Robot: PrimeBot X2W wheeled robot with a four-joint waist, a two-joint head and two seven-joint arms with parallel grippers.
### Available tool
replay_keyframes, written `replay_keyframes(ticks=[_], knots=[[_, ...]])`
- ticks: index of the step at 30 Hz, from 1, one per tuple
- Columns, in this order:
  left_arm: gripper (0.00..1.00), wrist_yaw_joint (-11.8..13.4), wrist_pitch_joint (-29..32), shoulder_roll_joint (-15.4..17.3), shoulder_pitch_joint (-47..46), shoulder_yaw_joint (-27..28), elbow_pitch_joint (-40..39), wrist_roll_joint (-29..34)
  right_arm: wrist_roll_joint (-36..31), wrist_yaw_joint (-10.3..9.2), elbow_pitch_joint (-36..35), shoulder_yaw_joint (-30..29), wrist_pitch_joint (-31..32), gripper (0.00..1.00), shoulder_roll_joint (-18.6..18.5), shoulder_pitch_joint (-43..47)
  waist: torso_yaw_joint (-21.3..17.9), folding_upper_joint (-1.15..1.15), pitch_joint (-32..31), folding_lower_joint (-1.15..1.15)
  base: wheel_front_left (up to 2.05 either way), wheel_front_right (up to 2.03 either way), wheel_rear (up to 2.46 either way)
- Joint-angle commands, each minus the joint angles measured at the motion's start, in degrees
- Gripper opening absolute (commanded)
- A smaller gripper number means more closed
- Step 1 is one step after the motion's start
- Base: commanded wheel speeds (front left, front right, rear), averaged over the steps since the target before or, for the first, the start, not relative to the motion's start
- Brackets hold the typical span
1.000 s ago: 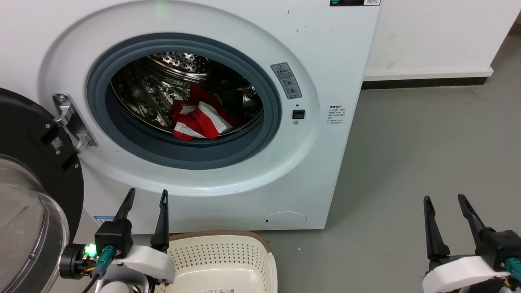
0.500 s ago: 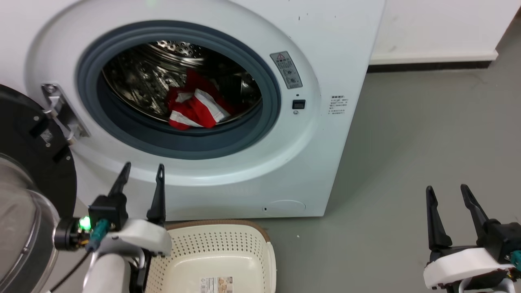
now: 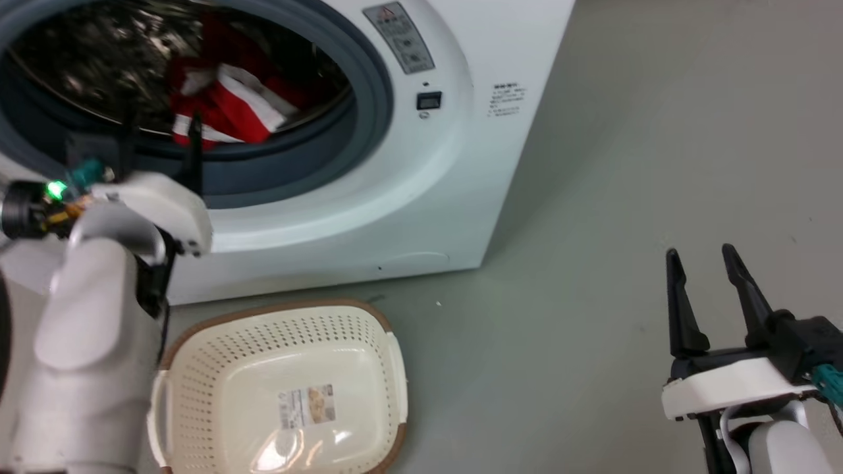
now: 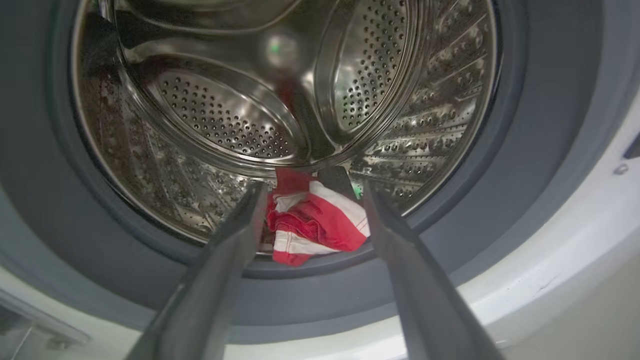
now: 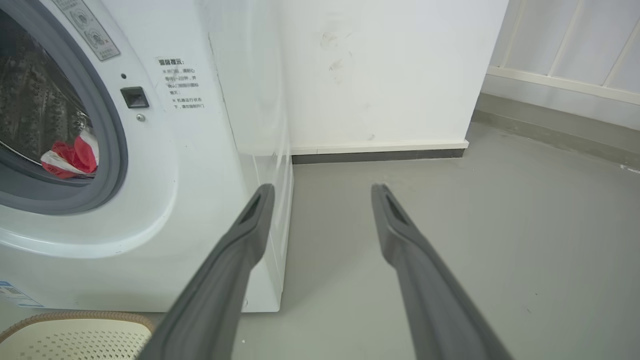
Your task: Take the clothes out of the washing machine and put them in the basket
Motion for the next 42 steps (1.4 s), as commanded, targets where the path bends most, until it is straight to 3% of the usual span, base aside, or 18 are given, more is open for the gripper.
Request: replay_keyframes(ticks=[1, 17, 29, 32, 33, 35, 36, 37, 38, 42], knots=[[1.0, -0.07, 1.07, 0.75, -2.04, -0.4, 0.92, -0.39, 0.37, -0.02, 0.53, 0.39, -0.65, 1.0, 0.09, -1.28, -3.38, 0.0, 3.87, -0.01, 0.0, 0.0, 0.0], [1.0, -0.49, 27.05, 16.34, -26.82, -11.06, 11.16, -6.88, 7.85, -0.02, 5.68, 5.73, -2.87, 1.0, 0.1, -8.32, -13.65, 0.0, 17.11, -0.01, 0.0, 0.0, 0.0], [1.0, -0.5, 47.47, 26.22, -33.97, -16.43, 12.74, -10.9, 12.04, -0.02, 5.37, 7.75, -2.88, 1.0, 0.09, -9.73, -17.54, 0.0, 22.34, -0.01, 0.0, 0.0, 0.0], [1.0, 1.01, 52.84, 27.63, -34.61, -16.39, 11.49, -10.96, 12.86, -0.02, 5.39, 8.18, -2.88, 1.0, 0.09, -10.47, -18.01, 0.0, 23.26, -0.01, 0.0, 0.0, 0.0], [0.96, 1.44, 54.36, 27.4, -34.36, -16.33, 11.31, -11.38, 12.92, -0.02, 5.39, 8.22, -2.88, 1.0, 0.09, -10.58, -18.07, 0.0, 23.39, -0.01, 0.0, 0.0, 0.0], [0.6, 2.2, 56.84, 27.25, -34.22, -16.1, 10.27, -11.79, 13.25, -0.02, 5.35, 8.29, -2.88, 1.0, 0.08, -10.61, -18.18, 0.0, 23.72, -0.01, 0.0, 0.0, 0.0], [0.41, 2.58, 57.89, 27.33, -34.04, -16.13, 9.79, -11.79, 13.37, -0.02, 5.37, 8.38, -2.88, 1.0, 0.08, -10.65, -18.27, 0.0, 23.84, -0.01, 0.0, 0.0, 0.0], [0.09, 3.0, 58.81, 27.45, -33.82, -16.13, 9.13, -11.97, 13.58, -0.02, 5.37, 8.5, -2.88, 1.0, 0.08, -10.81, -18.39, 0.0, 23.99, -0.01, 0.0, 0.0, 0.0], [0.0, 3.53, 58.97, 27.51, -33.63, -15.83, 8.19, -12.22, 13.69, -0.02, 5.34, 8.6, -2.88, 1.0, 0.08, -11.13, -18.51, 0.0, 24.11, -0.01, 0.0, 0.0, 0.0], [0.0, 5.43, 58.99, 28.15, -32.27, -15.2, 4.91, -12.4, 14.06, -0.02, 5.49, 8.5, -2.88, 1.0, 0.08, -11.56, -18.89, 0.0, 24.17, -0.01, 0.0, 0.0, 0.0]])
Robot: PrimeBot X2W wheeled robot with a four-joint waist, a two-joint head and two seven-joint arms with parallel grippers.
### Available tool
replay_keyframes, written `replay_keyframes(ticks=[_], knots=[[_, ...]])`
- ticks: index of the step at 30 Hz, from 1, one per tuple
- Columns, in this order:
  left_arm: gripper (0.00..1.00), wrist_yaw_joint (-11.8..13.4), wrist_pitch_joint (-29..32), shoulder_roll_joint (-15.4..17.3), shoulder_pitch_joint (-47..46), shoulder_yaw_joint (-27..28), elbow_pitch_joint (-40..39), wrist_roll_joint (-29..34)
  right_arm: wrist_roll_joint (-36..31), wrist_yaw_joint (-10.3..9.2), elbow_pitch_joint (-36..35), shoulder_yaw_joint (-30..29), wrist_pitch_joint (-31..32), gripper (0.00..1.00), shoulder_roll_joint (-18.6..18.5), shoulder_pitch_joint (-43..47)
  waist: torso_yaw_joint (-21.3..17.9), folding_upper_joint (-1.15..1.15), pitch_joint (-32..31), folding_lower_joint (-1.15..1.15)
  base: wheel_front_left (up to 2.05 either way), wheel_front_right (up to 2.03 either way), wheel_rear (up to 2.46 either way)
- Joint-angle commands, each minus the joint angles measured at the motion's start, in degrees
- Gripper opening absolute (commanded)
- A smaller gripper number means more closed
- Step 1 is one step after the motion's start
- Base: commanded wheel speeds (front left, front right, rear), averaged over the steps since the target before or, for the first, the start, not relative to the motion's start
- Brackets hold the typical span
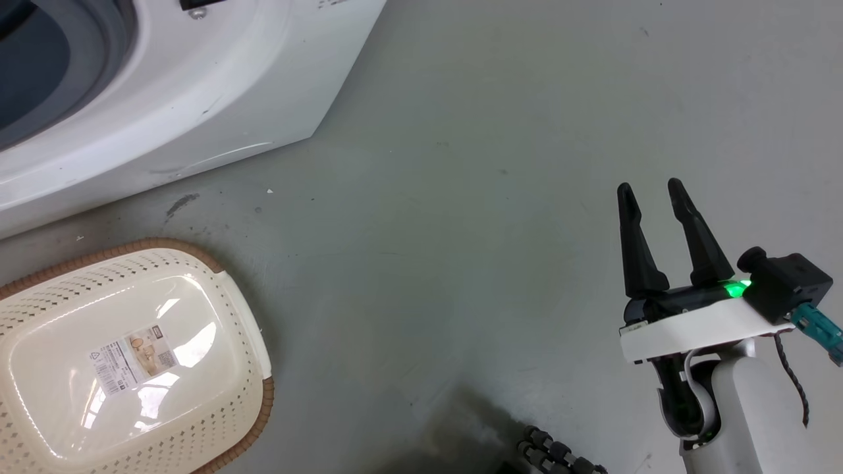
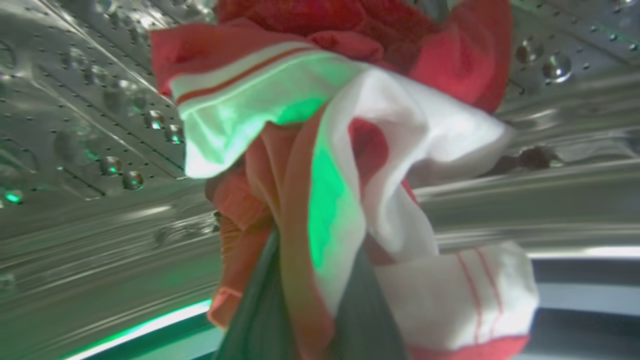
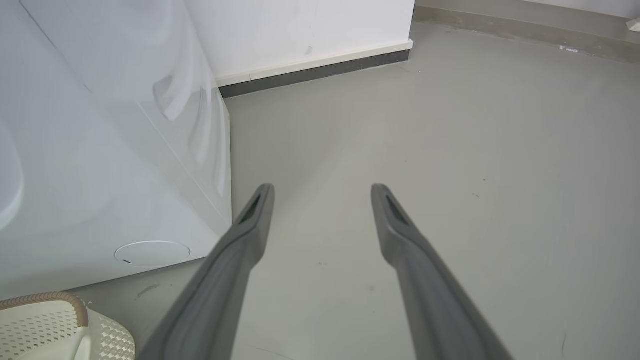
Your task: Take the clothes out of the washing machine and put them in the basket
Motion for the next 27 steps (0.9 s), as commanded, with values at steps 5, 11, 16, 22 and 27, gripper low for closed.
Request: replay_keyframes(ticks=[5, 11, 16, 22, 27], knots=[[0.0, 2.98, -4.42, 0.52, 3.11, 1.3, -3.79, -0.29, -0.6, -0.02, 0.6, -0.81, -0.1, 1.0, 0.06, -0.41, 0.19, 0.0, -1.42, -0.01, 0.0, 0.0, 0.0], [0.0, 6.34, -15.18, -1.77, 7.35, 3.68, -4.81, -1.62, -2.0, -0.02, 0.8, -2.46, -0.1, 1.0, 0.05, 0.44, 1.76, 0.0, -4.83, -0.01, 0.0, 0.0, 0.0], [0.0, 7.08, -22.99, -4.46, 10.92, 5.32, -3.12, -3.88, -3.92, -0.02, 1.26, -4.26, -0.1, 1.0, 0.05, 1.26, 3.48, 0.0, -8.15, -0.01, 0.0, 0.0, 0.0], [0.0, 6.83, -29.25, -6.46, 14.39, 6.45, -0.32, -5.79, -5.36, -0.02, 1.74, -5.29, -0.1, 1.0, 0.05, 1.98, 4.6, 0.0, -10.68, -0.01, 0.0, 0.0, 0.0], [0.0, 6.26, -37.86, -8.58, 18.57, 7.79, 2.46, -7.5, -5.96, -0.02, 2.45, -6.33, -0.1, 1.0, 0.04, 3.18, 5.65, 0.0, -13.67, -0.01, 0.0, 0.0, 0.0]])
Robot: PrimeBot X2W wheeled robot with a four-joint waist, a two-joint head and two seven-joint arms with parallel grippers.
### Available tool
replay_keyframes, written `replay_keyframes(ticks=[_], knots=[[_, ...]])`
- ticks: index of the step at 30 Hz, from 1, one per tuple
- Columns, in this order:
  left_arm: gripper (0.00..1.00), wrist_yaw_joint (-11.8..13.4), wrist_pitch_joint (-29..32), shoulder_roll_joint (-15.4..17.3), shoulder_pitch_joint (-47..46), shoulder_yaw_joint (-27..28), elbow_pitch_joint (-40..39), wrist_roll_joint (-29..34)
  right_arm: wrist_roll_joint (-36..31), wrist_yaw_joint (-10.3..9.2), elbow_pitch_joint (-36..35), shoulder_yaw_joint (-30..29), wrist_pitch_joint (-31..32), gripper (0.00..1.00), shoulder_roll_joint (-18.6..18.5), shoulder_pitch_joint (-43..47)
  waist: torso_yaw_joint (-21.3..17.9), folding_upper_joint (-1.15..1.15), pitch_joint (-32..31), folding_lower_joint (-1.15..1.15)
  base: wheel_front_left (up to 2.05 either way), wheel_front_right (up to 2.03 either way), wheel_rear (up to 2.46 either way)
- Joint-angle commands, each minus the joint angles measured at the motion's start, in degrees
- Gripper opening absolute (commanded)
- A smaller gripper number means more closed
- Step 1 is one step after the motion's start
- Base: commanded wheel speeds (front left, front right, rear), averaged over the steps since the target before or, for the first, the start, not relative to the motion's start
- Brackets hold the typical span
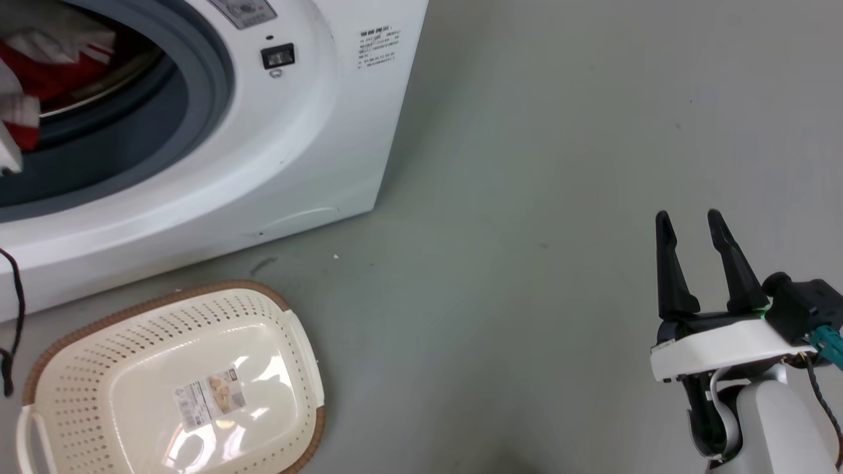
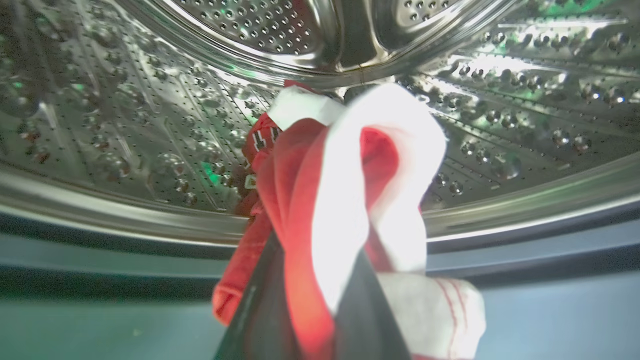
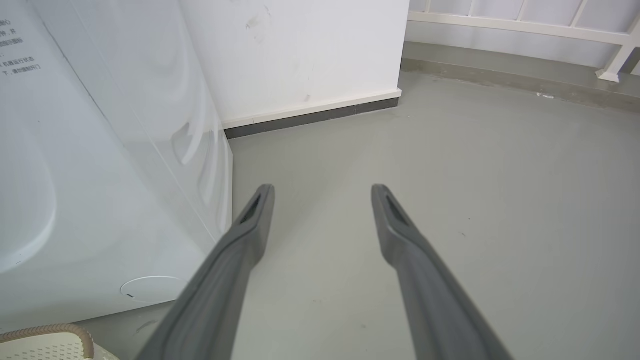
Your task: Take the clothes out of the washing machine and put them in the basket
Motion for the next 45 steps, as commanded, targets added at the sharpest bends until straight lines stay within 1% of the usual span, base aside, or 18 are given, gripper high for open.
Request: replay_keyframes(ticks=[1, 9, 10, 14, 19, 23, 29, 34, 38, 40, 45], knots=[[0.0, -0.26, -1.39, -0.39, 0.81, 0.16, 0.23, -0.15, -0.37, -0.02, 0.24, -0.32, -0.1, 1.0, -0.01, 0.62, 0.79, 0.0, -1.62, 0.0, 0.0, 0.0, 0.0], [0.0, -2.08, -18.14, -5.12, 7.39, 0.87, 4.28, -1.53, -2.84, -0.02, 0.52, -2.49, -0.09, 1.0, -0.01, 3.68, 3.53, 0.0, -9.91, 0.0, 0.0, 0.0, 0.0], [0.0, -2.42, -22.99, -6.84, 9.6, 0.65, 4.72, -1.58, -3.98, -0.02, 0.56, -3.26, -0.09, 1.0, -0.02, 5.08, 4.8, 0.0, -12.89, 0.0, 0.0, 0.0, 0.0], [0.0, -2.84, -26.68, -8.8, 12.63, 0.42, 3.65, -1.69, -5.34, -0.02, 0.54, -4.2, -0.04, 1.0, 0.0, 6.74, 6.36, 0.0, -16.38, 0.0, 0.0, 0.0, 0.0], [0.0, -2.65, -28.28, -10.81, 18.13, 0.87, -0.64, -1.52, -6.63, -0.02, -0.69, -5.16, 1.34, 1.0, -0.02, 8.86, 7.89, 0.0, -19.76, 0.0, 0.0, 0.0, 0.0], [0.0, -2.09, -28.59, -12.39, 24.32, 1.63, -6.8, -1.43, -6.76, -0.02, -2.38, -5.92, 2.5, 1.0, 0.0, 10.51, 8.8, 0.0, -21.2, 0.0, 0.0, 0.0, 0.0], [0.0, -1.01, -28.59, -15.68, 36.49, 2.27, -16.87, -1.08, -6.85, -0.02, -4.76, -6.58, 4.32, 1.0, -0.01, 12.82, 10.04, 0.0, -22.35, 0.0, 0.0, 0.0, 0.0], [0.0, 0.43, -28.57, -18.37, 46.8, 0.86, -21.38, -1.02, -7.34, -0.02, -6.48, -6.83, 5.73, 1.0, -0.01, 13.79, 10.81, 0.0, -23.06, 0.0, 0.0, 0.0, 0.0], [0.0, 0.73, -27.48, -20.24, 52.98, -0.81, -21.92, -1.76, -7.3, -0.02, -8.0, -6.71, 6.39, 1.0, -0.01, 14.15, 11.55, 0.0, -22.37, 0.0, 0.0, 0.0, 0.0], [0.0, 0.66, -26.96, -21.25, 55.12, -1.47, -20.9, -2.32, -7.24, -0.02, -8.68, -6.67, 6.66, 1.0, -0.01, 14.09, 11.79, 0.0, -21.72, 0.0, 0.0, 0.0, 0.0], [0.0, 0.29, -26.29, -23.34, 55.09, -3.23, -16.71, -2.63, -6.62, -0.02, -10.31, -6.13, 6.92, 1.0, 0.0, 12.38, 12.28, 0.0, -17.66, 0.0, 0.0, 0.0, 0.0]])
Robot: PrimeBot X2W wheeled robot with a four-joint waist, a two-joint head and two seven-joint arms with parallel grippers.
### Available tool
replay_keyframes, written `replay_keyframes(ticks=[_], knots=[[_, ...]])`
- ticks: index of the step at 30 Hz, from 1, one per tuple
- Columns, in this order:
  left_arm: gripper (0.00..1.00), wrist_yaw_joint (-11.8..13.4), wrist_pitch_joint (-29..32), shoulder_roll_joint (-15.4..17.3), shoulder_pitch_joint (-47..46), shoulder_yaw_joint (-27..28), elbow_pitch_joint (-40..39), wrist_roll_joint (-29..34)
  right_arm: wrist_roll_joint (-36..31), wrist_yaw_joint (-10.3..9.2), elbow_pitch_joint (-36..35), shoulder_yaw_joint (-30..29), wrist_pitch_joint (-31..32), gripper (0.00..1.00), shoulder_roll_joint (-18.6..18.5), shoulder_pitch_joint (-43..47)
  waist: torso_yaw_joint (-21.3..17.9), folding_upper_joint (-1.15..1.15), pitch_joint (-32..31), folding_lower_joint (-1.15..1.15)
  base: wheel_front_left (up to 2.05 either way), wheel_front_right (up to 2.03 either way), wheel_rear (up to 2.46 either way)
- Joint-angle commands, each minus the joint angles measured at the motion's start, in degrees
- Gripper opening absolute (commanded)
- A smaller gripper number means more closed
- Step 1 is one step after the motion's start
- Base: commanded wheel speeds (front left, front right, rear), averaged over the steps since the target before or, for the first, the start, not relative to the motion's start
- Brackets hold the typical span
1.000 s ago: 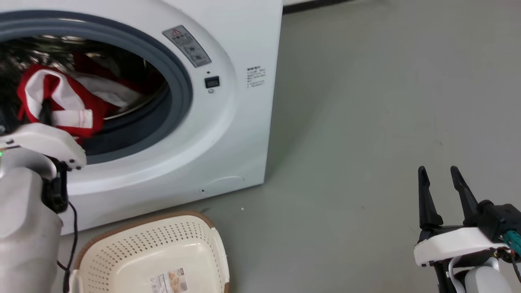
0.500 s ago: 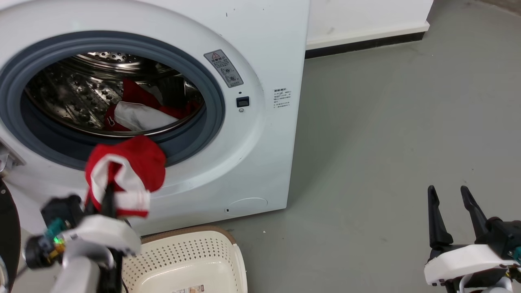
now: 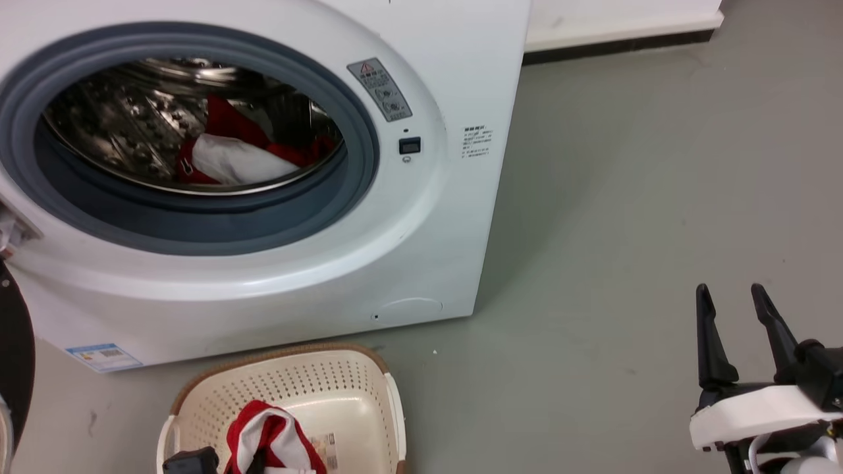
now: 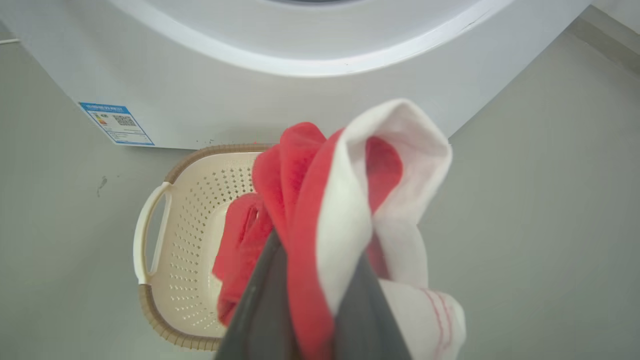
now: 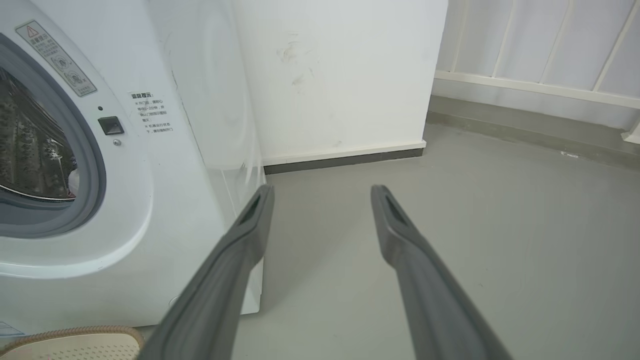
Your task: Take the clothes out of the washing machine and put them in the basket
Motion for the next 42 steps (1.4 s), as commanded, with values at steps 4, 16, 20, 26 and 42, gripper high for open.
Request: replay_keyframes(ticks=[4, 16, 20, 26, 42], knots=[[0.0, -0.92, -1.1, -0.72, -4.8, 0.33, 4.95, -0.13, 0.82, -0.02, -1.11, 0.7, -0.41, 1.0, 0.02, -3.04, -0.33, 0.0, 6.48, 0.0, 0.0, 0.0, 0.0], [0.0, -4.46, -2.4, 1.19, -18.63, 1.93, 20.72, 1.12, 2.92, -0.02, -0.61, 3.14, -3.17, 1.0, 0.02, -8.98, -5.17, 0.0, 19.65, 0.0, 0.0, 0.0, 0.0], [0.0, -6.03, -2.44, 1.07, -21.99, 2.38, 28.16, 0.16, 3.84, -0.02, 0.22, 3.58, -4.27, 1.0, 0.02, -10.57, -6.32, 0.0, 22.42, 0.0, 0.0, 0.0, 0.0], [0.0, -7.27, -1.89, 1.55, -25.74, 3.46, 36.75, -1.5, 4.58, -0.02, 0.96, 4.15, -5.23, 1.0, 0.02, -12.3, -7.4, 0.0, 25.41, 0.0, 0.0, 0.0, 0.0], [1.0, -9.94, -2.1, 0.65, -30.2, 3.04, 45.83, -3.0, 4.78, -0.02, 2.92, 4.7, -6.63, 1.0, 0.01, -13.88, -6.21, 0.0, 24.13, 0.0, 0.0, 0.0, 0.0]])
